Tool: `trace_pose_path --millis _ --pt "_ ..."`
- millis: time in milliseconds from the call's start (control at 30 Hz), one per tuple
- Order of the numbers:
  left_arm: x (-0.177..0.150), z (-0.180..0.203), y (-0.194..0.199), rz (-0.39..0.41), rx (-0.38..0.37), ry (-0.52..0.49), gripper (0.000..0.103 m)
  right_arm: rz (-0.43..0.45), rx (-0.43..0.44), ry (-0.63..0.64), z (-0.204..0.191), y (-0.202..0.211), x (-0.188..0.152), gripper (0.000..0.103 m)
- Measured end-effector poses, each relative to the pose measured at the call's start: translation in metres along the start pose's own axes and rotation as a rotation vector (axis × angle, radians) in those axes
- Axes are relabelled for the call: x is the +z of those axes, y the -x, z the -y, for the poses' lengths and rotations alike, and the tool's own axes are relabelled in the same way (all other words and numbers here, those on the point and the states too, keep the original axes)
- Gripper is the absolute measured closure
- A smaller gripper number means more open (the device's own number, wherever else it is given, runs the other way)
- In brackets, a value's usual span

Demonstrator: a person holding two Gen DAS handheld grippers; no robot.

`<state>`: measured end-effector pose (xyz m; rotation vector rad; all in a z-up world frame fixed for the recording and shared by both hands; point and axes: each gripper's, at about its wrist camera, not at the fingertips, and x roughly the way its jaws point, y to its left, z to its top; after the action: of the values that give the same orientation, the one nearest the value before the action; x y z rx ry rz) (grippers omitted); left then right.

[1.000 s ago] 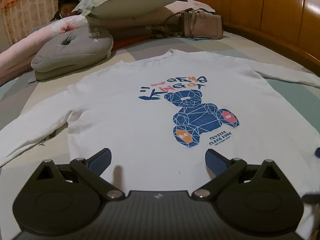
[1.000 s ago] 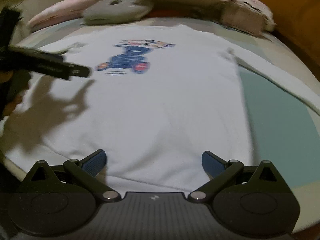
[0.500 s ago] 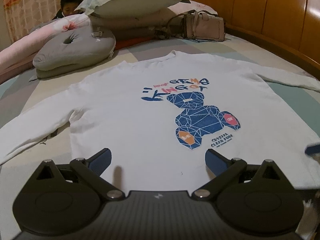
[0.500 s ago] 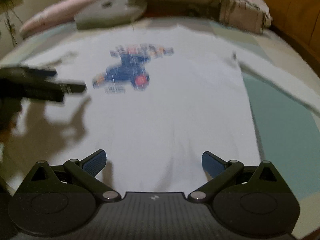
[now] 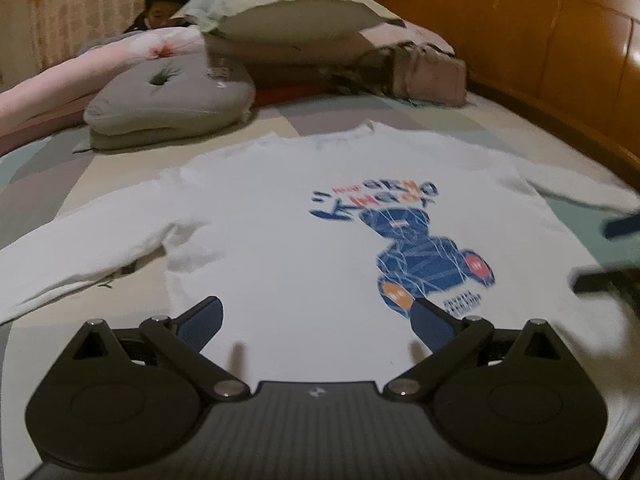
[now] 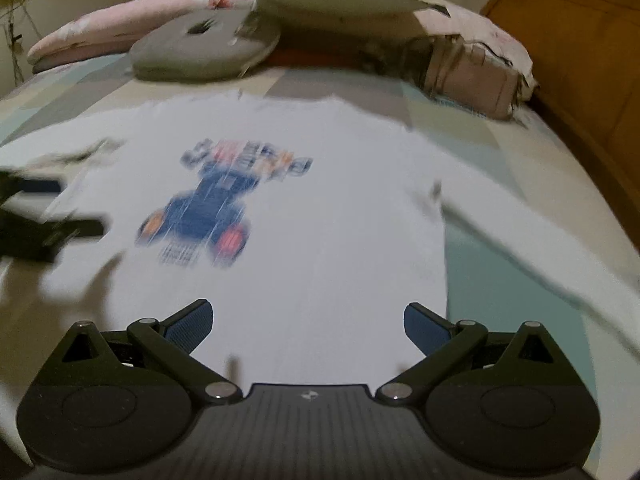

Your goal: Fold clothes

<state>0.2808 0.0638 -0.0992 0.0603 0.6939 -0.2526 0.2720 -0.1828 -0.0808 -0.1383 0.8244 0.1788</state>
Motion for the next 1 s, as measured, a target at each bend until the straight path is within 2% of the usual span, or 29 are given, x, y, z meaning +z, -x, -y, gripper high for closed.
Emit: trace_pose_path --millis 167,333,433,567,667,800,933,1000 --pt "0.003 -0.011 0.001 0.023 0.014 0.011 0.003 0.009 0.056 -0.050 0.016 -0.062 0.059 0.000" --pt "0.004 -0.022 0.001 0.035 0.020 0.023 0.003 0.015 0.079 -0.009 0.015 -0.125 0.100 0.000" --pt "0.005 -0.031 -0.001 0.045 0.043 0.066 0.003 0.019 0.092 0.018 0.014 -0.162 0.124 0.000" --pt "0.006 -0.045 -0.004 0.050 0.037 0.143 0.003 0.017 0.115 0.024 0.016 -0.207 0.148 0.000" --pt "0.005 -0.048 -0.005 0.050 0.032 0.158 0.003 0.054 0.124 0.024 0.020 -0.226 0.166 0.000" --pt "0.004 -0.044 -0.009 0.046 0.004 0.127 0.003 0.081 0.086 -0.032 0.030 -0.248 0.186 0.000" --pt "0.003 -0.044 -0.013 0.033 0.023 0.112 0.003 0.078 0.051 -0.019 0.024 -0.249 0.194 0.000" --pt "0.003 -0.046 -0.010 0.046 0.009 0.127 0.003 0.056 0.037 -0.030 0.021 -0.242 0.197 0.000"
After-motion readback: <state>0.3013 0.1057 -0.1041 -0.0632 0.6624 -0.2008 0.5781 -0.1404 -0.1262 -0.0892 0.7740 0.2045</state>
